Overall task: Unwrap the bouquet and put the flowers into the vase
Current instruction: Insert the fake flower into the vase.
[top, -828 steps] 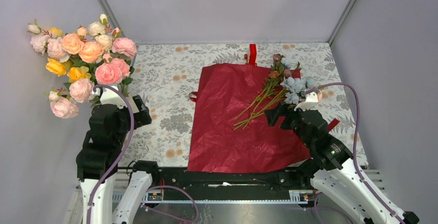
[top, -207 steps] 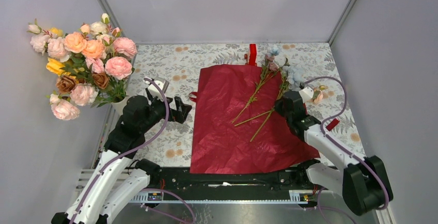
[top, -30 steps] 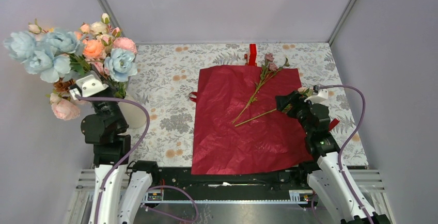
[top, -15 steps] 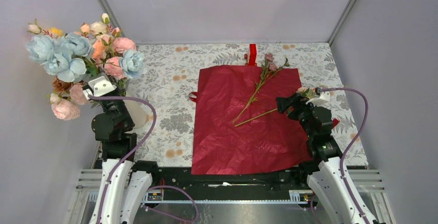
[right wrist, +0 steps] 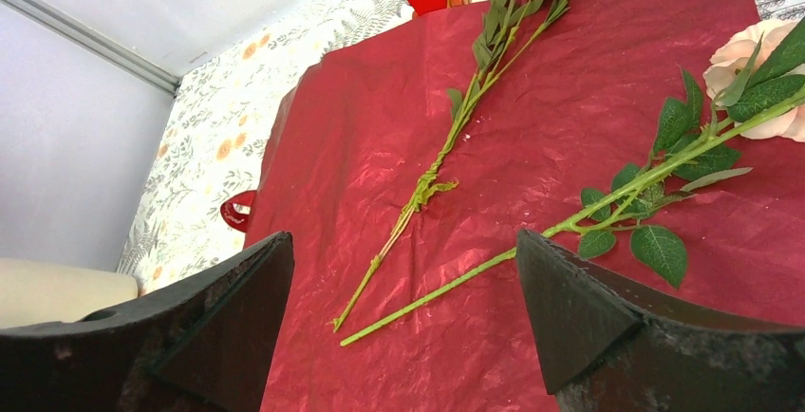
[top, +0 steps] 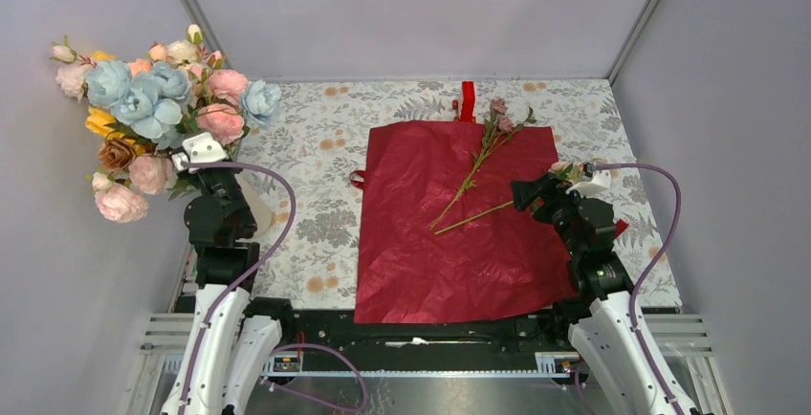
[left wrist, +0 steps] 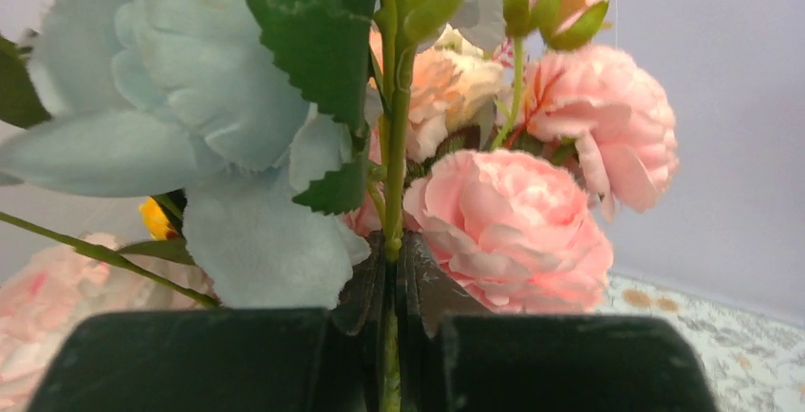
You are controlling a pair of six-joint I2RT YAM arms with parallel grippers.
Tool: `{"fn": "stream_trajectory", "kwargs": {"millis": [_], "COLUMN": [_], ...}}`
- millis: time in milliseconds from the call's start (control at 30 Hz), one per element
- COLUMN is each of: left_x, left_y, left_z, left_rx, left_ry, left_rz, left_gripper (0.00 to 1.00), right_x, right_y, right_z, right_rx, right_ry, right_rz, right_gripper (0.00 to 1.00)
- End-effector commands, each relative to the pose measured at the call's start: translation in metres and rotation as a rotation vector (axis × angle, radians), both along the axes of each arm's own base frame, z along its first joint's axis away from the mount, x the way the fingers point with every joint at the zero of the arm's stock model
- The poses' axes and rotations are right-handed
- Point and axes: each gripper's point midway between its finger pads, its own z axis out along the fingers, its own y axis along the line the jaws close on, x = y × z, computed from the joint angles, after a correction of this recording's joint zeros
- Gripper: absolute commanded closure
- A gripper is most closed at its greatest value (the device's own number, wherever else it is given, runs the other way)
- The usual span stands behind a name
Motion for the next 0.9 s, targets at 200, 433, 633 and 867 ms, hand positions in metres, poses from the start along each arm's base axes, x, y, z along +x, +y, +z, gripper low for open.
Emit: {"fn": "stream_trajectory", "kwargs": {"millis": [200, 433, 633, 867], "left_x": [-0.003, -0.007, -0.009, -0.008], "left_y": [0.008, 0.009, 0.014, 0.016], "left_z": [-0.027, -0.042, -0.054, -0.058], "left_rx": [-0.131, -0.148, -0.167, -0.162], "left_ry": [0.130, 0.213, 0.250, 0.280], "left_rz": [0.037, 0.049, 0.088, 0.111], "left_gripper": [1.00, 1.00, 1.00, 1.00], "right_x": [0.000, 0.001, 0.000, 0.000], "right_y": [0.000, 0.001, 0.002, 0.002], "right_z": [0.000, 0.001, 0.002, 0.000], "right_rx": [0.011, 0.018, 0.026, 0.030], "right_ry": [-0.009, -0.008, -0.012, -0.008], "right_rz": [0.000, 0.004, 0.005, 0.006], "right_gripper": [0.07, 0.07, 0.07, 0.07]}}
